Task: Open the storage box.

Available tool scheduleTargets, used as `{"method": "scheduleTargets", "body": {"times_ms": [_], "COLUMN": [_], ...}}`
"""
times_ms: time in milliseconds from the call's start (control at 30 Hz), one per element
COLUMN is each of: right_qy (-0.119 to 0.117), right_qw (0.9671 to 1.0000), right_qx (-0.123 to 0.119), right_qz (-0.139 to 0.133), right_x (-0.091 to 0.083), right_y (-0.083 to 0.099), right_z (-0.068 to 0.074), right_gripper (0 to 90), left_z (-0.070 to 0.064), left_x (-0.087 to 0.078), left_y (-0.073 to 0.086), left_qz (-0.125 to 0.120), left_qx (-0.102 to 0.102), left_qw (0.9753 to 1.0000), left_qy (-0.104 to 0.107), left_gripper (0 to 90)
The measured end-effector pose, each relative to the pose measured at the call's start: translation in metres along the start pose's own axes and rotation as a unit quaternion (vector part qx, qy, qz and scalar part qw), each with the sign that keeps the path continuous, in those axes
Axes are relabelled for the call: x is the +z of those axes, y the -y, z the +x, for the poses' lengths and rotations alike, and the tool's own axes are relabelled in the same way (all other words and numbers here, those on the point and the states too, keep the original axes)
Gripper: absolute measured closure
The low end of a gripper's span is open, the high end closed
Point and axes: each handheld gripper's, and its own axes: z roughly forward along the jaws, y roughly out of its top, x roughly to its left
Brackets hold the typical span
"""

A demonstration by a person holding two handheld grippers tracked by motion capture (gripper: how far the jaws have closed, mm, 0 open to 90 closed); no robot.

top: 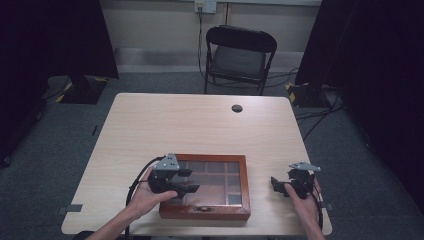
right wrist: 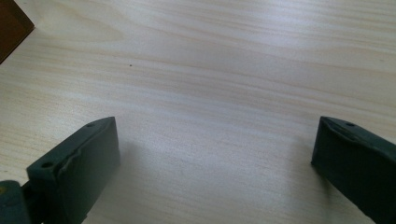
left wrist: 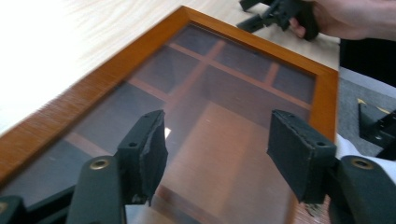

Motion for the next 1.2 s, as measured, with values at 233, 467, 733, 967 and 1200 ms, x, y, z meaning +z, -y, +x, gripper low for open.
{"method": "scheduleTargets", "body": {"times_ms": [233,467,733,967,1200], "right_qy": [0.000,0.000,0.000,0.000,0.000], "right_qw": [1.0000,1.0000,1.0000,1.0000,1.0000], "right_qx": [0.000,0.000,0.000,0.000,0.000], "right_qz": [0.000,0.000,0.000,0.000,0.000], "right_x": [0.000,0.000,0.000,0.000,0.000], "right_y": [0.000,0.000,0.000,0.000,0.000], "right_z": [0.000,0.000,0.000,0.000,0.000], "right_gripper": [0.1,0.1,0.1,0.1,0.1], "left_z": [-0.016,-0.025,-0.033,-0.037,-0.039], "left_x": [0.004,0.011,0.019,0.020,0.025], "left_y": [0.004,0.007,0.009,0.009,0.010], "left_qz": [0.016,0.025,0.030,0.030,0.046], "left_qx": [0.016,0.031,0.041,0.049,0.058], "left_qw": [0.9991,0.9968,0.9937,0.9923,0.9913], "left_qy": [0.036,0.069,0.100,0.110,0.108], "left_gripper": [48.6,62.4,71.9,79.5,79.5]}}
